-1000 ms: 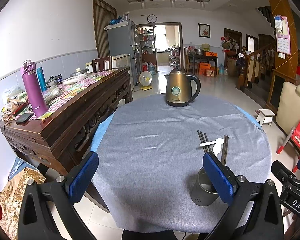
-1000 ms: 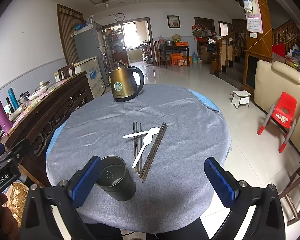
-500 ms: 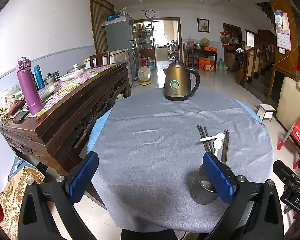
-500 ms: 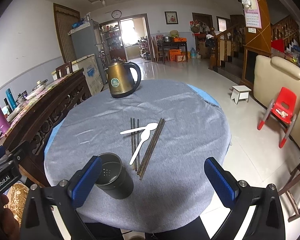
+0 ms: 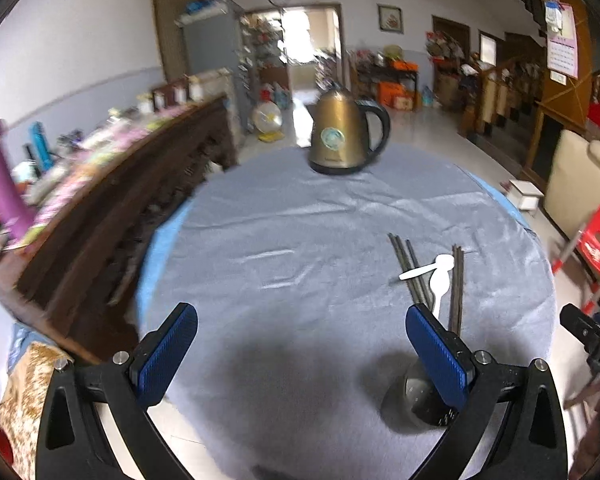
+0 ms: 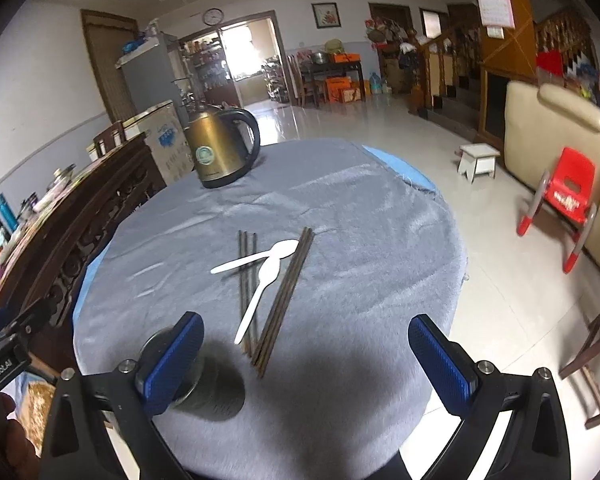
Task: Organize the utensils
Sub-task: 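Grasp a white spoon with the left tool while the right tool grasps the other spoon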
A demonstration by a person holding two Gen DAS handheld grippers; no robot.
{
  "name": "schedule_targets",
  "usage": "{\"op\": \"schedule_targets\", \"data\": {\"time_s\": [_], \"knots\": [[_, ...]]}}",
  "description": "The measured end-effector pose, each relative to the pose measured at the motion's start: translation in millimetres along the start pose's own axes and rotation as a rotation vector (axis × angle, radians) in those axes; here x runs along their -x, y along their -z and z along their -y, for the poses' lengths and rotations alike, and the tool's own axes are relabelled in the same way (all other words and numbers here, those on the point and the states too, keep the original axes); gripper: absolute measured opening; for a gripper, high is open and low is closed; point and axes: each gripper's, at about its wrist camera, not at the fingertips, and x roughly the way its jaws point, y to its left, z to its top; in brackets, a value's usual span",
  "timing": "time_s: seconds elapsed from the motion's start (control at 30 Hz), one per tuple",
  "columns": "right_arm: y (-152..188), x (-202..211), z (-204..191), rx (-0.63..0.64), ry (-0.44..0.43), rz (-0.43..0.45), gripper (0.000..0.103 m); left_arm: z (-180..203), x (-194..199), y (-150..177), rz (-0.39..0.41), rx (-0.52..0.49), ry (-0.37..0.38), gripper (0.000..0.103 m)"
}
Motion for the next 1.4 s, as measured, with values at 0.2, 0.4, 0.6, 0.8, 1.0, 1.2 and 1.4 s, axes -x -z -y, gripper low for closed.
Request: {"op": "schedule_targets", "data": {"time_s": [0.2,0.4,0.6,0.8,1.0,1.2,1.4], "knots": [[-25.8,-83.2,49.9,-0.193,-0.142,-0.115,0.102,19.7,-92.4,-41.5,-0.137,-0.059,0.124,0.103],[-30.4,-142.4,77.2,-0.321,-0.231,-0.205,0.087,63.2,-188.1,-55.0,-0.354,-0.142,0.329,0.103],[-30.7,-169.8,88.1,-0.344,-0.255,-0.242,0.086,99.4,-230.6,-44.9,-0.518,-0.231,0.448,0.083],[-35.1,-180.8,82.9,-0.313,-0.281,-0.26,0.086,114.1,-253.8,-31.4,-0.596,-0.254,0.506,0.017],[-42.9,-193.8,59.3,-0.268,-0.35,-0.29,0.069,112.2,-247.9,-31.0,-0.511,-0.227,0.567,0.005],[-46.3,-216.7,24.4,-0.192,-0.399,-0.338,0.062,84.0,-234.7,-36.8,-0.443,-0.173,0.563,0.002],[-47.0,-238.2,-15.3,-0.075,-0.375,-0.363,0.056,24.1,-211.3,-26.8,-0.425,-0.132,0.54,0.002]]}}
